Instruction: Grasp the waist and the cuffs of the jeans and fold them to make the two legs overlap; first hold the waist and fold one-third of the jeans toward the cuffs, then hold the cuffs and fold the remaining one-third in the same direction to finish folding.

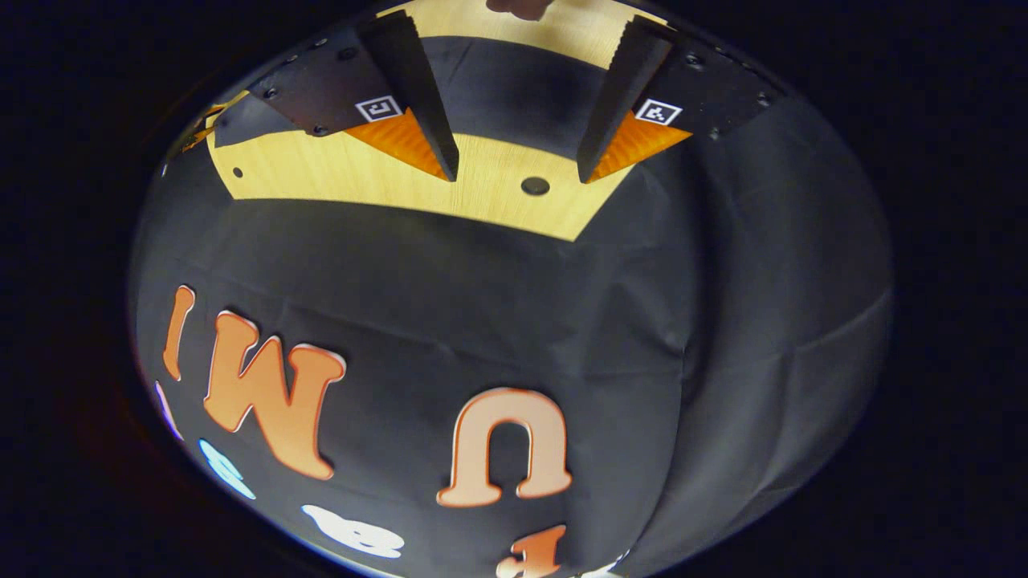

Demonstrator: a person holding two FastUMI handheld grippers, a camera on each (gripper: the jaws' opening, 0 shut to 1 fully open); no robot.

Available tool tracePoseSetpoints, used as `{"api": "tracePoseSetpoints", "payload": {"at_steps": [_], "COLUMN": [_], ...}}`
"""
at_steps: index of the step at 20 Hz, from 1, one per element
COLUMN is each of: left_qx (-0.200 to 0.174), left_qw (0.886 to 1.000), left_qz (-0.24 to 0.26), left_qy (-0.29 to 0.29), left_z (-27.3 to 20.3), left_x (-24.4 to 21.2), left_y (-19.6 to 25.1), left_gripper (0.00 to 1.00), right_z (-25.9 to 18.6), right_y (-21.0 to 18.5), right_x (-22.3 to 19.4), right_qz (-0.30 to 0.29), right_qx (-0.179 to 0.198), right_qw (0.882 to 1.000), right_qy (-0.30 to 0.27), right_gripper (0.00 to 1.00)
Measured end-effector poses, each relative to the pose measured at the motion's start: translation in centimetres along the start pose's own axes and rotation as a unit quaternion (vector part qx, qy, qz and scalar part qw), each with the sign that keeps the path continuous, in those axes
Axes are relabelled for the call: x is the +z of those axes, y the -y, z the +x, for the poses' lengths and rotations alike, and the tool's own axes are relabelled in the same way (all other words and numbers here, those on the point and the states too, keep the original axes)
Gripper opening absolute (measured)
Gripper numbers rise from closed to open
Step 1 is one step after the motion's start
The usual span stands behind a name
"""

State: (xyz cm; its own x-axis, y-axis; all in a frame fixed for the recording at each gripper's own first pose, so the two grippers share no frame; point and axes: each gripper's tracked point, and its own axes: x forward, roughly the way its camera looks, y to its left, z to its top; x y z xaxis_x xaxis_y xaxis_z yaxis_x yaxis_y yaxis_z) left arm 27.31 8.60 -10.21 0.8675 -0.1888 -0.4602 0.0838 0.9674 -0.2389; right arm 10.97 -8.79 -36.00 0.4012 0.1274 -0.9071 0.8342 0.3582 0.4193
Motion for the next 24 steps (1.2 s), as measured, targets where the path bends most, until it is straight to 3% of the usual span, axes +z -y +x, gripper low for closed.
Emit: {"api": "tracePoseSetpoints", "payload": {"at_steps": [3,6,9,12,13,16,17,18,19,20,21,23,24], "left_qx": [-0.022,0.007,-0.006,-0.004,-0.007,-0.021,-0.027,-0.032,-0.042,-0.047,-0.052,-0.062,-0.063], "left_qw": [0.998,0.992,0.985,0.979,0.978,0.978,0.979,0.980,0.981,0.982,0.982,0.980,0.979], "left_qz": [0.013,0.050,0.055,0.079,0.086,0.105,0.110,0.111,0.111,0.113,0.117,0.126,0.131], "left_qy": [0.052,0.114,0.162,0.188,0.189,0.181,0.170,0.161,0.151,0.145,0.140,0.144,0.146], "left_z": [-4.0,-7.0,-9.6,-11.9,-12.4,-13.4,-13.4,-13.4,-13.4,-13.6,-13.8,-14.1,-14.2], "left_x": [1.8,4.0,5.0,4.7,4.4,3.0,2.2,1.3,0.8,0.3,-0.1,0.1,0.0], "left_y": [1.4,2.6,5.3,8.3,9.4,12.4,13.1,14.0,14.9,15.6,16.1,16.8,16.9], "left_gripper": [0.89,0.89,0.89,0.89,0.84,0.84,0.88,0.84,0.86,0.84,0.85,0.89,0.88], "right_z": [0.6,0.9,1.7,2.3,2.4,2.4,2.5,2.8,3.3,3.4,3.4,3.1,3.2], "right_y": [0.2,0.6,0.6,0.5,0.5,0.4,0.3,0.2,-0.1,-0.5,-0.7,-1.3,-1.5], "right_x": [0.4,0.5,0.0,-0.2,-0.1,0.2,0.3,0.3,-0.1,-0.1,-0.3,0.1,0.1], "right_qz": [-0.011,-0.021,-0.045,-0.072,-0.085,-0.125,-0.140,-0.158,-0.165,-0.159,-0.148,-0.143,-0.154], "right_qx": [-0.004,-0.013,-0.015,-0.019,-0.018,-0.020,-0.018,-0.014,-0.005,-0.004,-0.003,0.001,0.007], "right_qw": [1.000,1.000,0.999,0.997,0.995,0.989,0.986,0.983,0.981,0.981,0.982,0.982,0.979], "right_qy": [0.009,0.017,0.013,0.032,0.044,0.076,0.085,0.096,0.102,0.114,0.113,0.127,0.131], "right_gripper": [0.97,0.97,0.98,0.96,0.96,0.92,0.89,0.86,0.70,0.61,0.43,0.38,0.27]}}
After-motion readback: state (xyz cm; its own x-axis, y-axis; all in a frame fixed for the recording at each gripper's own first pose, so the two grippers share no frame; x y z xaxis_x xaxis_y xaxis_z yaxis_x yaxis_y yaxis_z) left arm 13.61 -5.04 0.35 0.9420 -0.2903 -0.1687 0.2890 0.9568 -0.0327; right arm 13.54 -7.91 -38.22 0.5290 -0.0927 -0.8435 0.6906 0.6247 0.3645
